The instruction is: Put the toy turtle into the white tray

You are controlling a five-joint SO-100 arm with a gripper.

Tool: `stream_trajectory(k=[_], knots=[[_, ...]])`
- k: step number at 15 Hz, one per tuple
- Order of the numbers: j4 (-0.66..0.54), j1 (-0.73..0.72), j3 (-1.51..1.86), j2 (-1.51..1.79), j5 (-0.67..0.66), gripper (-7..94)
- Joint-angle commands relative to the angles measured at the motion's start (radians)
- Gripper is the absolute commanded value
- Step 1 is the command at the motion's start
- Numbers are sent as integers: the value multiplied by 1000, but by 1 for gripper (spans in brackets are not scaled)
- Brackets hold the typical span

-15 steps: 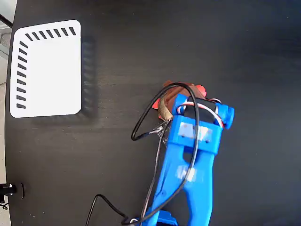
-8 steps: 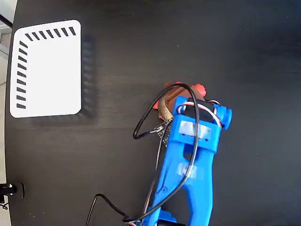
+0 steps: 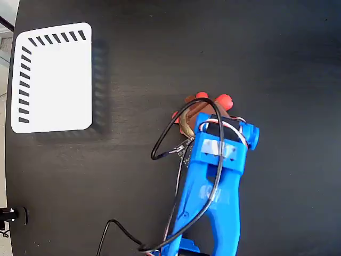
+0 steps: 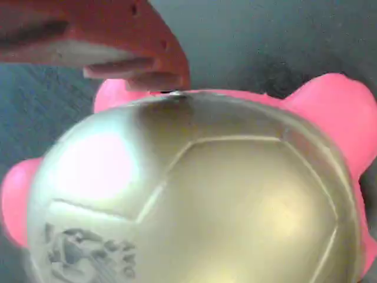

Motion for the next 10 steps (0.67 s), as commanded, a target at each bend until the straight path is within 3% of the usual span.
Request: stream_trajectory(k=[1, 6, 7, 10], knots=[[-8, 3, 12, 37, -9, 56], [-17, 6, -2, 44, -6, 55], [-23, 5, -8, 44, 0, 48], [-28, 2, -17, 52, 12, 13]])
